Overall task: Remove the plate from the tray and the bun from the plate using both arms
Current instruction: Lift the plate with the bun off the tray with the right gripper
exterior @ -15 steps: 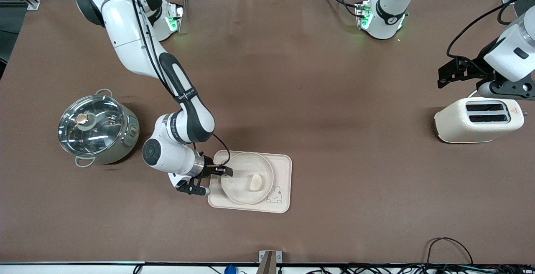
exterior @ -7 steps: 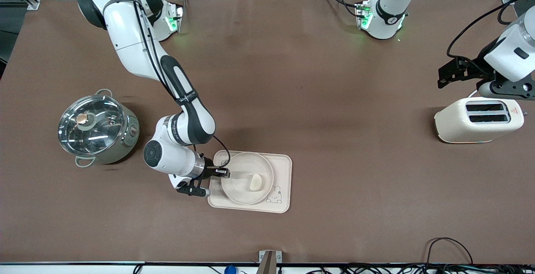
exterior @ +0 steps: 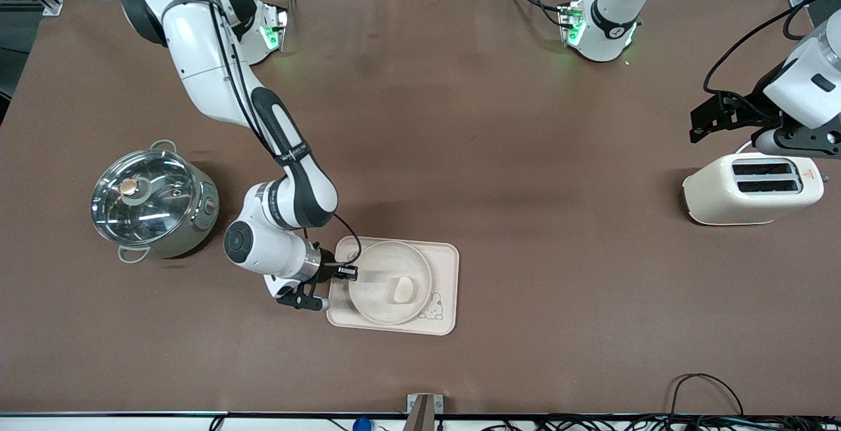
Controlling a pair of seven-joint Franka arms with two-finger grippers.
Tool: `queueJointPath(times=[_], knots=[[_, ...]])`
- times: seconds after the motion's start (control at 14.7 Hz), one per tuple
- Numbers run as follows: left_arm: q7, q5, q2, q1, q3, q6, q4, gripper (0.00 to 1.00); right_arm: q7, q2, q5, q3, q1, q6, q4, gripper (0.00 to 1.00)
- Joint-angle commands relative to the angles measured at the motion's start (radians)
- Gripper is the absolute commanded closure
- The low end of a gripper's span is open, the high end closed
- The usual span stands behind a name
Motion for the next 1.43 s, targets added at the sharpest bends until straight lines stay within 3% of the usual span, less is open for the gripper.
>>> queueJointPath(times=[0.0,0.14,0.27,0.48,0.68,0.95,1.16,1.36], knots=[[-0.003,0.018,0.001,0.001,-0.003,0.003,0.015,0.0,-0.085,-0.064,0.053,0.1,-0.078,-0.08,-0.022,1.0],[-0.005,0.017,0.001,-0.001,-0.004,0.004,0.016,0.0,-0.145,-0.127,0.054,0.157,-0.15,-0.137,-0.078,1.0],[0.003,0.014,-0.003,0.004,-0.004,0.003,0.016,0.0,-0.161,-0.226,0.054,0.174,-0.165,-0.141,-0.196,1.0],[0.003,0.011,-0.005,0.002,-0.004,0.004,0.016,0.0,-0.179,-0.427,0.054,0.177,-0.156,-0.123,-0.457,1.0],[-0.003,0.01,0.001,-0.007,-0.004,0.004,0.015,0.0,-0.216,-0.576,0.057,0.18,-0.105,-0.019,-0.705,1.0],[-0.003,0.002,0.036,-0.024,-0.016,0.032,0.001,0.0,-0.318,-0.613,0.187,0.18,-0.002,0.185,-0.897,1.0],[-0.046,0.001,0.066,-0.066,-0.021,0.13,-0.08,0.0,-0.412,-0.586,0.327,0.178,0.058,0.282,-0.916,1.0],[-0.212,0.002,0.137,-0.157,-0.032,0.226,-0.119,0.0,-0.414,-0.532,0.367,0.178,0.095,0.343,-0.904,1.0]])
